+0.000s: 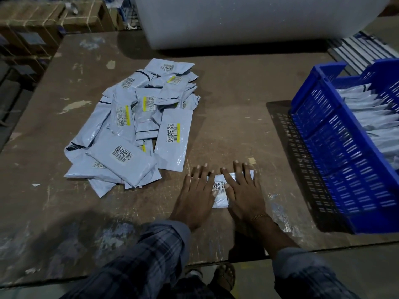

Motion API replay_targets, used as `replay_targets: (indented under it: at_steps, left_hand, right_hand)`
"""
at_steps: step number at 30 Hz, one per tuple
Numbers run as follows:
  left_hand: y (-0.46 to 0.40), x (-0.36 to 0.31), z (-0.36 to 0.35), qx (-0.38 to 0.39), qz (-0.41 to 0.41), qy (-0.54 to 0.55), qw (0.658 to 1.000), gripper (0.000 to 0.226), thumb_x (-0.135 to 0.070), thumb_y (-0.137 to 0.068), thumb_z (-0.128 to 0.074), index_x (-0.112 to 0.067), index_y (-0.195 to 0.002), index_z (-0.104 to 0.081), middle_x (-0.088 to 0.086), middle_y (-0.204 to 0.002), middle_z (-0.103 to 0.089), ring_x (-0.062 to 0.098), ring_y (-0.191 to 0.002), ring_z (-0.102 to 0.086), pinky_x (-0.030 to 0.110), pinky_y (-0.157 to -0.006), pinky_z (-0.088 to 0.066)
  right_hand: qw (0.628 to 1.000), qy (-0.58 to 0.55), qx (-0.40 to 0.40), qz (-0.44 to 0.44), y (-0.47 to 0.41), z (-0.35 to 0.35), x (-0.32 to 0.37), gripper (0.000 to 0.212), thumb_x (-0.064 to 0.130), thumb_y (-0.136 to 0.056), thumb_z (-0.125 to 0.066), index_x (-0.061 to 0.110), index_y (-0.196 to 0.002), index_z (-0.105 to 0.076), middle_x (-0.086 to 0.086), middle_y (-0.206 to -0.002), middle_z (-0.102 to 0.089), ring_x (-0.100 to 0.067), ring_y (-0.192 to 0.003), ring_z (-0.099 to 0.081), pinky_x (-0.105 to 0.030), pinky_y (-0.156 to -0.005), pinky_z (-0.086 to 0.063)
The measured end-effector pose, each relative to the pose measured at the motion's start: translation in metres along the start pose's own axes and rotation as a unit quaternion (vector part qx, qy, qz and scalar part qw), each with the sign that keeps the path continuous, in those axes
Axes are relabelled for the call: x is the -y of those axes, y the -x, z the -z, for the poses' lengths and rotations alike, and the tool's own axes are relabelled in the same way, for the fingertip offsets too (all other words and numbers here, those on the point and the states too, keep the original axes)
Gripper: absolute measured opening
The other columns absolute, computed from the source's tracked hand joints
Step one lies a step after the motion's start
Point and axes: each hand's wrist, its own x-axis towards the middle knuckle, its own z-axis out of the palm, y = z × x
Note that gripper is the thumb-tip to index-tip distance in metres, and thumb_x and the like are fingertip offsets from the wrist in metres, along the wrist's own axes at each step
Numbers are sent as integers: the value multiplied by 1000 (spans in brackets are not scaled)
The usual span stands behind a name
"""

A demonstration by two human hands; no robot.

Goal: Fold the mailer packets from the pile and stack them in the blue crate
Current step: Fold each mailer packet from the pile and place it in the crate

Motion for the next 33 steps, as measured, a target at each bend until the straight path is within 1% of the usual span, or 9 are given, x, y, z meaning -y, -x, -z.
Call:
replay_targets:
  at_steps: [5, 8, 10, 13, 17, 22, 25, 29, 33]
  left_hand:
    - [-8, 6, 2, 0, 31, 43, 999, 68, -48, -113, -26, -15, -170, -7, 7, -178, 4, 29, -164, 2, 49, -131, -16]
    - [-11, 2, 3, 0, 51, 35, 998, 65, -45, -113, -26, -15, -169, -11, 11, -178, -3, 34, -164, -3, 52, -130, -20]
    - [-8, -1, 3, -7, 41, 12, 999, 63, -42, -114, -24, -13, -169, -15, 14, -177, -5, 37, -163, -5, 54, -129, -18]
    - [3, -5, 10, -1, -4, -19, 1000, 64, -40, -114, -22, -10, -169, -10, 14, -177, -2, 38, -163, -4, 57, -128, -15]
    - [12, 3, 12, 7, -61, -8, 998, 65, -42, -114, -18, -11, -169, -7, 11, -178, 1, 34, -164, -1, 57, -128, -15]
    - [-7, 20, 7, 15, -36, 27, 999, 61, -42, -115, -21, -20, -170, -7, 5, -178, 0, 29, -164, 1, 49, -131, -17]
    - [-4, 11, 8, -5, -27, 9, 1000, 62, -37, -113, -27, -15, -169, -14, 9, -178, -7, 34, -163, -6, 54, -130, -17]
    - [8, 0, 13, 0, -69, -15, 998, 62, -37, -113, -19, -12, -169, -13, 10, -177, -8, 34, -163, -8, 63, -125, -16]
    - [2, 16, 9, 13, -64, 25, 998, 61, -41, -114, -18, -19, -170, -11, 4, -178, -5, 28, -164, -1, 56, -129, -15]
  right_hand:
    - [1000, -3, -8, -1, 9, -1, 5, 55, 44, -110, -19, 34, -165, -22, -6, -175, -5, -31, -161, 1, -57, -128, -8]
    - [1000, -19, -20, -3, 28, -9, 9, 55, 43, -111, -19, 31, -165, -21, -4, -175, -3, -31, -161, 2, -54, -129, -10]
    - [999, -28, -24, -2, 32, -10, 9, 55, 41, -111, -20, 31, -165, -23, -3, -175, -4, -30, -161, 0, -52, -129, -11]
    - [1000, -20, -14, 3, 19, -4, 3, 55, 41, -110, -17, 36, -165, -20, -4, -175, -3, -29, -161, 0, -49, -130, -9]
    - [999, -32, 3, -2, 0, -1, 2, 55, 44, -110, -19, 36, -163, -26, -10, -174, -8, -33, -160, -5, -51, -129, -11]
    - [999, -21, -12, -39, 26, -7, 17, 57, 42, -110, -22, 31, -165, -21, -9, -174, -3, -35, -160, -1, -52, -129, -8]
    - [999, -12, -14, -27, 30, -9, 14, 58, 43, -109, -23, 29, -165, -20, -9, -174, -3, -36, -160, -2, -52, -129, -9]
    - [1000, -4, -10, -12, 9, -4, 4, 56, 45, -110, -19, 36, -165, -19, -9, -174, -2, -33, -160, 0, -49, -130, -8]
    - [999, -1, -22, -32, 10, -2, 11, 56, 43, -109, -27, 34, -165, -22, -11, -174, -5, -32, -160, 4, -49, -130, -3]
